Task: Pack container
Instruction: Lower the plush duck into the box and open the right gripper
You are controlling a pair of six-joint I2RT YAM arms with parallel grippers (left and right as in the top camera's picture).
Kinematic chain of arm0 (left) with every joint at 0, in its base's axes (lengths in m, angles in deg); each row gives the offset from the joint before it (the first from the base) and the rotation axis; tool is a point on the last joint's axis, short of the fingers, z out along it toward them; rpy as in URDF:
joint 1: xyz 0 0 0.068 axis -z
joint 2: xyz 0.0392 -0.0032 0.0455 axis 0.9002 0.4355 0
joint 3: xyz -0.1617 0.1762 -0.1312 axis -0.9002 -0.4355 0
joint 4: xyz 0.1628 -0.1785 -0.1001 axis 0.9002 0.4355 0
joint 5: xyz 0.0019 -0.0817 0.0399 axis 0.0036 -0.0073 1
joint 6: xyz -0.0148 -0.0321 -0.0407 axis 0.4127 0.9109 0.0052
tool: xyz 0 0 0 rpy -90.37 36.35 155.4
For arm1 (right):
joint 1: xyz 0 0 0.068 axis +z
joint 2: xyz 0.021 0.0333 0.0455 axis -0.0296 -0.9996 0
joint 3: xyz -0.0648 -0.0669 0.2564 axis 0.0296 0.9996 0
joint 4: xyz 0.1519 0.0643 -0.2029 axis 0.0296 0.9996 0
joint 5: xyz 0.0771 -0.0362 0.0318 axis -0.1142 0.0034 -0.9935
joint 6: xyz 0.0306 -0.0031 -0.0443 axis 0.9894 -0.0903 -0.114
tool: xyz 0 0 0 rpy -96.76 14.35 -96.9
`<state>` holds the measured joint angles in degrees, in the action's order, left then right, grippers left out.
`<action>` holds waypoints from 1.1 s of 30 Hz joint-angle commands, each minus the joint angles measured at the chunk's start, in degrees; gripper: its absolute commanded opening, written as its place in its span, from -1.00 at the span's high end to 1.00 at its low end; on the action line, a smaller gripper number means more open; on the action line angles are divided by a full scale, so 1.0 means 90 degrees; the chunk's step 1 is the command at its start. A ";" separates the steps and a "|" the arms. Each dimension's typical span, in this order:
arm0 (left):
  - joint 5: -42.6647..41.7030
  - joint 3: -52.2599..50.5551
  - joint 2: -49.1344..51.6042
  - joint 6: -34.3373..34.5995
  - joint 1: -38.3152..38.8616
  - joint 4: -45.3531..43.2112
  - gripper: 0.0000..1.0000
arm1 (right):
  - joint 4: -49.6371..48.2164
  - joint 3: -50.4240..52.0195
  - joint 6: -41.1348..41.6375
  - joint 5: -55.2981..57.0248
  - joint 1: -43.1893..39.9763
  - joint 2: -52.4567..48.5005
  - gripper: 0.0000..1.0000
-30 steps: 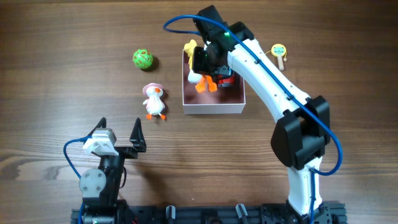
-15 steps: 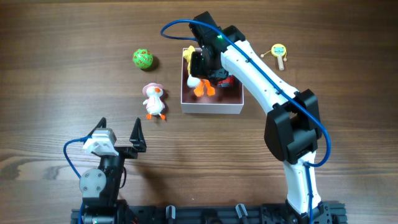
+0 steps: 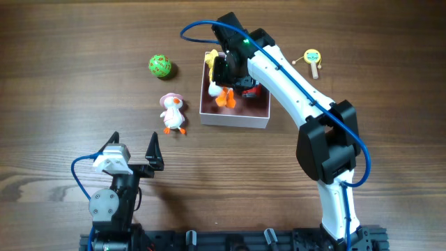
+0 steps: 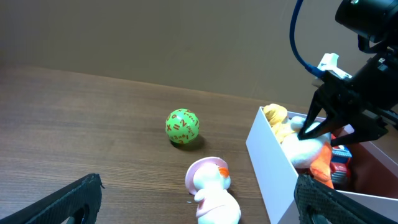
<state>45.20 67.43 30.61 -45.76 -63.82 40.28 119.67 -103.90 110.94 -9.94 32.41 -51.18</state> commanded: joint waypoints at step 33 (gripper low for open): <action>0.0015 -0.0019 -0.0041 -0.0124 -0.0046 0.0046 -1.00 | 0.0017 -0.0058 0.0000 -0.0219 0.0010 0.0102 -0.92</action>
<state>45.20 67.43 30.61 -45.76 -63.82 40.28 119.83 -103.90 110.90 -11.27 32.41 -51.18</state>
